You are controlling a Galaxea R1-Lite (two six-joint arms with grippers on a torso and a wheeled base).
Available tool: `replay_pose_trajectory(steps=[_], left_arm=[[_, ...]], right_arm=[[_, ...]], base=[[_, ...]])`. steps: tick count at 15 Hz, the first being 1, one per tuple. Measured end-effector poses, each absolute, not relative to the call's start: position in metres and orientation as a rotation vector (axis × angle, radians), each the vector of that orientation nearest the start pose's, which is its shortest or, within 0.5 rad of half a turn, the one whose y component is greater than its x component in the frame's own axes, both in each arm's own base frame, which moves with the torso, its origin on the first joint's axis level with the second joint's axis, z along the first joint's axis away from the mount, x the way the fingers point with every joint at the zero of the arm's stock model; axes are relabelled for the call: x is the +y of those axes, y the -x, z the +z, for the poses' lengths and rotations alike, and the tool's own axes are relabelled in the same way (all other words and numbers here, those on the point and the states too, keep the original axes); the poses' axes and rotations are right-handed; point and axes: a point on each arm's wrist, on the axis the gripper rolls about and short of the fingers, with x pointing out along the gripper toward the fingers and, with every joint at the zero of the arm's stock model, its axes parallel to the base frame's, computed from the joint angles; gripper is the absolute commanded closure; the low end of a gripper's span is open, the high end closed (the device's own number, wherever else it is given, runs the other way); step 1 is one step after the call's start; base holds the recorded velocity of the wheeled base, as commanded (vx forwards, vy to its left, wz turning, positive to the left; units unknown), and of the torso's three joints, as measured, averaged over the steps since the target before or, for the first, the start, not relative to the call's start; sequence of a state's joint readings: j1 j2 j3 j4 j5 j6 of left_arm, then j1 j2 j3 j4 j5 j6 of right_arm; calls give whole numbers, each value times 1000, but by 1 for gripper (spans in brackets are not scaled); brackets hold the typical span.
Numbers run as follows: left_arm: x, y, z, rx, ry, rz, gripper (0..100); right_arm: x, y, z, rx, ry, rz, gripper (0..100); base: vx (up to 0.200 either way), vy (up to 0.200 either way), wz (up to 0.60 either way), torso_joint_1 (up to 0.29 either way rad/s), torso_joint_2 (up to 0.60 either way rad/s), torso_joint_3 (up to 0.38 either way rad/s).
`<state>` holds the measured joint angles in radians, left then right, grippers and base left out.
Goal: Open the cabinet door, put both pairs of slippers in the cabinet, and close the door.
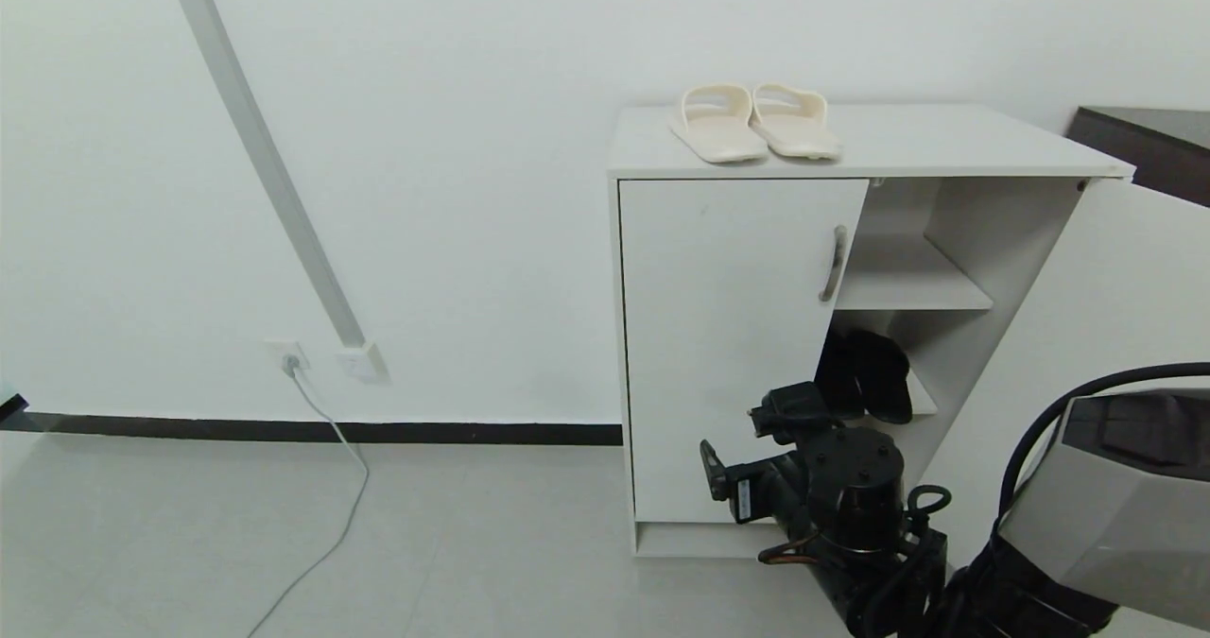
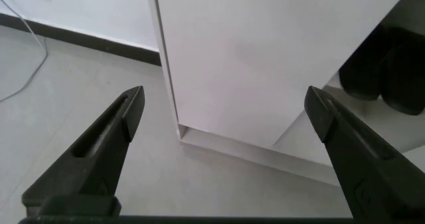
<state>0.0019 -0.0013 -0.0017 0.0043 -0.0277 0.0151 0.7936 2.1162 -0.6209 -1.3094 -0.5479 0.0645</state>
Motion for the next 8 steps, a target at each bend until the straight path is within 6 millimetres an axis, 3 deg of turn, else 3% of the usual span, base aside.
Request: replay_pose_trajectory(steps=[8], left_arm=[[-1, 23, 75, 2, -15, -26, 100]], right_arm=[[235, -247, 69, 158, 55, 240, 0]], base=[[0, 0, 0, 184, -488, -309]])
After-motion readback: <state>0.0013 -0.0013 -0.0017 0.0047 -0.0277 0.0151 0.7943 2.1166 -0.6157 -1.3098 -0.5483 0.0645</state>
